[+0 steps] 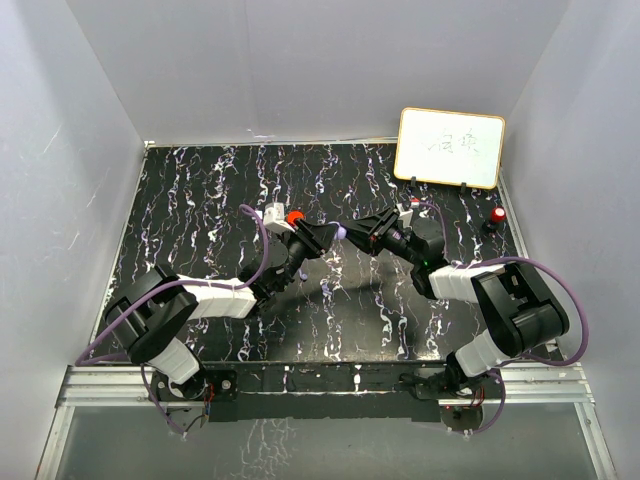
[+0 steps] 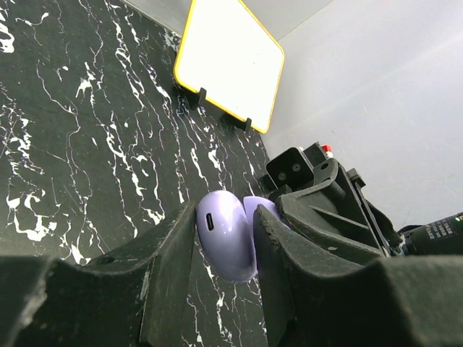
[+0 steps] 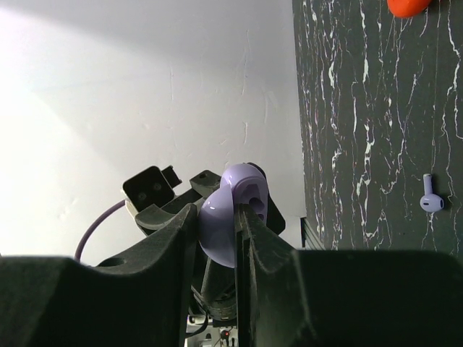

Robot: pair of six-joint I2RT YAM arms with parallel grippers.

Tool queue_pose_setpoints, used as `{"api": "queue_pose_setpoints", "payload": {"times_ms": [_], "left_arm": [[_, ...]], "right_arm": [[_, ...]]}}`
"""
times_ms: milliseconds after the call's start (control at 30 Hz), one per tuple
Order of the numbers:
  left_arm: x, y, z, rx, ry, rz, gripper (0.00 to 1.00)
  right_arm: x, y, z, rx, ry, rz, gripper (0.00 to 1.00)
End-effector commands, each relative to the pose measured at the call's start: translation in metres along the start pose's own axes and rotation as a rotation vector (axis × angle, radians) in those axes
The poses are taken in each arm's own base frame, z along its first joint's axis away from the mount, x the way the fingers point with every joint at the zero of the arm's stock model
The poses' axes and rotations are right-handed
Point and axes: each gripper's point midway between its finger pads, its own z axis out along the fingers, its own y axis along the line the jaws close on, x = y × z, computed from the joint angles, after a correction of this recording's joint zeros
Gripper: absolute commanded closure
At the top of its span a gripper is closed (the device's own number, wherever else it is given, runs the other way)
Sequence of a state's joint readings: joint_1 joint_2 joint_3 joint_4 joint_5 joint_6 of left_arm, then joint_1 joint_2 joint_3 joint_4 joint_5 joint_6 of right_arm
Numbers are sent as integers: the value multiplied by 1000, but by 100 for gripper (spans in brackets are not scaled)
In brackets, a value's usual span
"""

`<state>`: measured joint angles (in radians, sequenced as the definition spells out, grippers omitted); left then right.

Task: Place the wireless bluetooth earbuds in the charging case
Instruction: Adjust the charging case.

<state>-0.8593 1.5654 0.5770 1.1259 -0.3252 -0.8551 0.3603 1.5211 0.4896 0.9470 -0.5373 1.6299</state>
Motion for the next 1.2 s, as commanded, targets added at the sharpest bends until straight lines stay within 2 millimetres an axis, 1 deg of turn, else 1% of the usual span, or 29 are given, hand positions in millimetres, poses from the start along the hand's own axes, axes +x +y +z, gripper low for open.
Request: {"api": "queue_pose_setpoints", "payload": {"times_ms": [0,67,100,267,367,500,600,700,800,833,1000,1167], "left_arm": [[-9,-26,2,77,-15,-5,63],[-10,-27,2,78,-18,-3,65],[-10,-26,2,78,-16,-2,67],[-12,-28,0,83,-21,2,90],[-13,-27,-1,80,-23,5,96],[-14,-28,-2,83,-26,5,99],[-15,-29,-2,83,-28,5,100],[-18,-31,-4,83,-30,4,100],[-19,-31,-4,62,-19,4,100],[-21,-31,-5,56,-17,5,100],[-26,-32,-6,32,-12,4,100],[-34,-27,-5,4,-3,-34,100]], "right_arm": [[10,35,5,-109,30,-53,92],[10,35,6,-108,30,-51,92],[11,35,6,-107,33,-52,92],[13,36,8,-108,41,-52,92],[13,35,9,-105,42,-50,92],[13,35,10,-106,48,-50,90],[14,36,11,-109,54,-52,81],[15,37,12,-112,61,-55,62],[15,37,12,-112,68,-57,47],[15,37,12,-109,69,-55,44],[16,37,13,-100,72,-58,42],[16,35,13,-89,77,-60,40]]}}
